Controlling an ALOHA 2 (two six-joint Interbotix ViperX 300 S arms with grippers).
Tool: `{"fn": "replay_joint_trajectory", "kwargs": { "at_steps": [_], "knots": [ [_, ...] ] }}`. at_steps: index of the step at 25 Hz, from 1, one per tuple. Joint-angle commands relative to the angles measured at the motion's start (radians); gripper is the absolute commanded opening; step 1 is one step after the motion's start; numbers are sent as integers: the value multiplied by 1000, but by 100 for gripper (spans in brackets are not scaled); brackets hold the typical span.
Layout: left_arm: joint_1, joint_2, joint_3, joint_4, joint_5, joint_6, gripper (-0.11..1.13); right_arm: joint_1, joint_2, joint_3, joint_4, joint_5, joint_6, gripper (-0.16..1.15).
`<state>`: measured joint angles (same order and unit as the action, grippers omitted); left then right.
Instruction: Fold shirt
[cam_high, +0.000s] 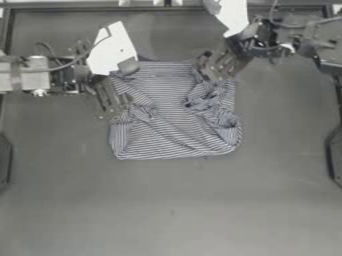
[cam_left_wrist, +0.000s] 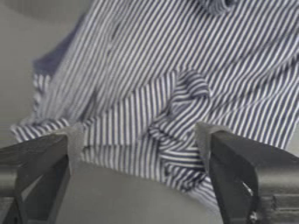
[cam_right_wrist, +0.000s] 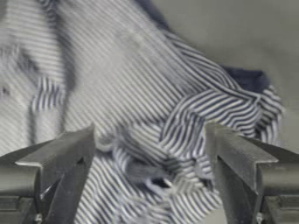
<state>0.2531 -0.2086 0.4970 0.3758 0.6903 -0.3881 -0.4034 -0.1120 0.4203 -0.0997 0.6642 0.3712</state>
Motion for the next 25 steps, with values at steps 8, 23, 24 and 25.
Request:
{"fn": "replay_joint_trajectory", "kwargs": {
  "at_steps": [8,23,24,25],
  "knots": [
    [-34,-49,-21,-192,48,229,103,117,-72,-54,54,247,-371,99],
    [-193,11,-6,-196,124,225,102,244,-78,29,35,278,-425,99],
    [-195,23,-6,-198,124,225,102,249,-80,35,35,275,-422,99],
    [-195,34,-6,-196,123,224,102,252,-80,43,35,270,-419,99]
  ]
}}
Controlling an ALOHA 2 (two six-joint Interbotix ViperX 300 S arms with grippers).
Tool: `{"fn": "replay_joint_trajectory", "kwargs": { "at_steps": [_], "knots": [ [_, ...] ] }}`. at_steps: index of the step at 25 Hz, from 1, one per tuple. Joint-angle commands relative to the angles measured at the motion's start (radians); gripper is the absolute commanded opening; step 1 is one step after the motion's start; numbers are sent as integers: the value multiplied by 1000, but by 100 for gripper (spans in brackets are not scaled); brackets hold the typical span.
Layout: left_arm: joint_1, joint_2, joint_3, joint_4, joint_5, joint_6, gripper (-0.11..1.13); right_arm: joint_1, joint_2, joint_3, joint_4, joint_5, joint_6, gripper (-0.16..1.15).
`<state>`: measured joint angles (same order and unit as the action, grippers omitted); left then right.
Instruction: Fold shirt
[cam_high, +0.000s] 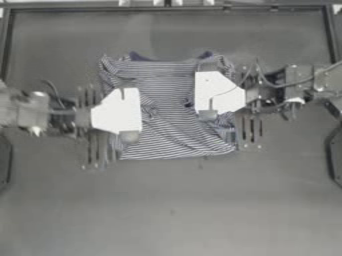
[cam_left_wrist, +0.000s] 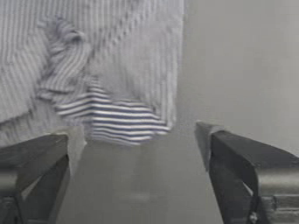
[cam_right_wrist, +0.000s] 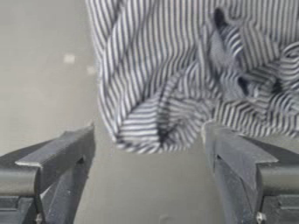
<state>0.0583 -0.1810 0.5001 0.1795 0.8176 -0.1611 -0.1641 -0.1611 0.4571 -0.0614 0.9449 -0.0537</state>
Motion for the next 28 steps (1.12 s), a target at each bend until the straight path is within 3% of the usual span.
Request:
{"fn": "replay_joint_trajectory", "kwargs": {
  "at_steps": [1,9,19,28],
  "knots": [
    [0,18,-9,-2,-3,-5,102,17,-29,14,-3,-17,8,99],
    [-12,66,6,5,-29,-31,102,57,-25,80,-17,-95,46,99],
    [-40,77,92,6,-169,-69,102,97,3,138,-63,-184,146,99],
    [-41,146,92,52,-215,-74,102,98,72,163,-66,-272,164,99]
  ]
}}
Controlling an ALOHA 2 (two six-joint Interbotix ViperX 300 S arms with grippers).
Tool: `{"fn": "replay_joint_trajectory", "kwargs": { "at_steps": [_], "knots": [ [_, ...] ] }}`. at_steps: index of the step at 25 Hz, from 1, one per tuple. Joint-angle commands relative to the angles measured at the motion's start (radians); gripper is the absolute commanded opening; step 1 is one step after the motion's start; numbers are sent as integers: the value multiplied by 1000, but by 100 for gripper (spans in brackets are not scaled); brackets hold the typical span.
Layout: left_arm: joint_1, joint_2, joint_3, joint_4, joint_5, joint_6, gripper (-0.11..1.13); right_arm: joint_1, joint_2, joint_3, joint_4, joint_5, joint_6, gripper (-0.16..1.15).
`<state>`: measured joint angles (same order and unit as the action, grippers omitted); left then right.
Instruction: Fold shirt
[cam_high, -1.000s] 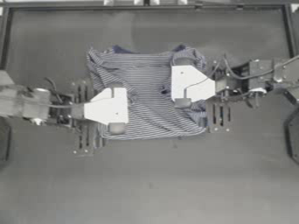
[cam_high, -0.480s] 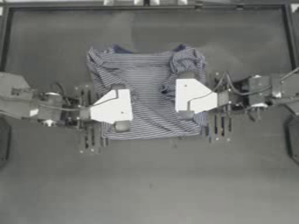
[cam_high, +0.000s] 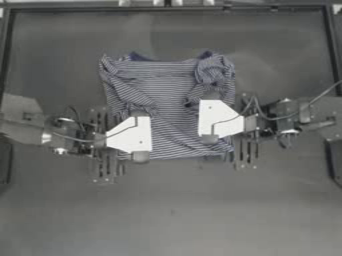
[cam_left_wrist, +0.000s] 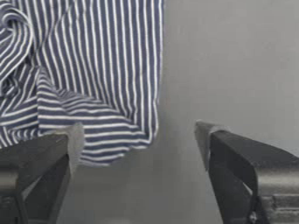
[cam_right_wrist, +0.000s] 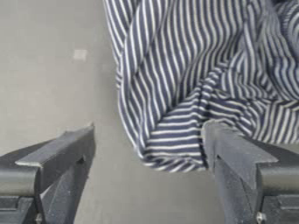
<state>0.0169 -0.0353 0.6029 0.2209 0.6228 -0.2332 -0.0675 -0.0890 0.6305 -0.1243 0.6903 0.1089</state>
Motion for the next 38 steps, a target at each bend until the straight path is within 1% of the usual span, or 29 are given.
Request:
{"fn": "replay_joint_trajectory", "kwargs": {
  "at_steps": [1,2,8,12,18,21,25,27,31,34,38],
  "knots": [
    [0,8,-11,17,-25,-2,102,2,9,-11,-3,-21,0,99],
    [0,14,-12,23,-28,-8,102,3,15,-11,-5,-26,2,99],
    [0,37,-11,101,-43,-72,102,5,52,-9,-14,-34,2,99],
    [0,55,-5,107,-64,-81,102,5,78,-9,-20,-35,5,99],
    [-12,89,-14,110,-66,-77,102,6,120,-6,-35,-35,11,99],
    [-12,100,-15,124,-64,-81,102,5,129,-8,-40,-40,12,99],
    [-12,115,-15,130,-60,-84,102,5,133,-5,-46,-48,14,99],
    [-12,123,-17,144,-55,-89,102,5,140,-3,-54,-51,21,99],
    [-12,138,-25,175,-51,-107,102,5,153,0,-86,-51,55,99],
    [-12,140,-26,198,-40,-124,102,5,155,-2,-124,-49,86,99],
    [-12,143,-25,210,-14,-132,102,5,156,3,-158,-49,117,97]
  ]
}}
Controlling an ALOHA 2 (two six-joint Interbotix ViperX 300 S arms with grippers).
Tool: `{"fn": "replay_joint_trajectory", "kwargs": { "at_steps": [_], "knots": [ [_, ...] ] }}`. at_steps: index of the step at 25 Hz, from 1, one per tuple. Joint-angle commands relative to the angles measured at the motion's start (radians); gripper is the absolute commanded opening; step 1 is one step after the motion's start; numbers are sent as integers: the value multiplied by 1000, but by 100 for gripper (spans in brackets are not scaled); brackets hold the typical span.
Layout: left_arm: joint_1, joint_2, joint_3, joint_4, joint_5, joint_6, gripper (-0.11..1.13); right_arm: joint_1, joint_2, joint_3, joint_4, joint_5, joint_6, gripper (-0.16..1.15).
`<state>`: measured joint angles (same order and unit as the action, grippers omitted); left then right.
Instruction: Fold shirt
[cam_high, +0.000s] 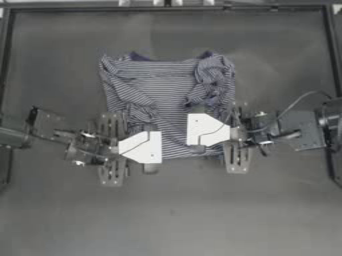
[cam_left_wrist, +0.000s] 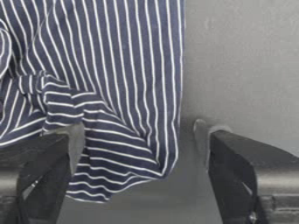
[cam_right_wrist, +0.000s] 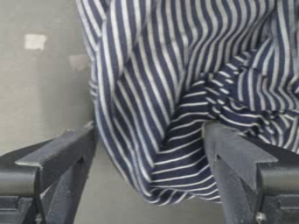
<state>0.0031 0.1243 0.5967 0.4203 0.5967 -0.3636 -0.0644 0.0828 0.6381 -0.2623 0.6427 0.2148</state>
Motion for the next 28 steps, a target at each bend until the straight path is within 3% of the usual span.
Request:
{"fn": "replay_joint_trajectory", "kwargs": {
  "at_steps": [1,5,9,11,14,16,18,23,28],
  "knots": [
    [2,-15,-18,12,15,-3,101,2,-14,-3,-26,-3,17,97],
    [3,0,-25,15,23,-3,90,2,0,8,-52,-2,52,97],
    [6,9,-34,15,43,-3,64,3,15,12,-55,0,67,89],
    [6,9,-35,17,49,-2,46,3,18,12,-52,0,67,75],
    [0,11,-29,31,54,0,22,6,18,14,-51,8,67,41],
    [-8,11,-26,46,57,0,13,12,18,18,-55,12,66,15],
    [-20,11,-23,66,63,0,7,17,18,18,-54,12,67,-2],
    [-29,9,-26,83,77,-3,5,20,18,15,-46,15,77,7],
    [-40,-3,-25,80,77,-29,5,26,5,14,-11,14,77,6]
  ]
}}
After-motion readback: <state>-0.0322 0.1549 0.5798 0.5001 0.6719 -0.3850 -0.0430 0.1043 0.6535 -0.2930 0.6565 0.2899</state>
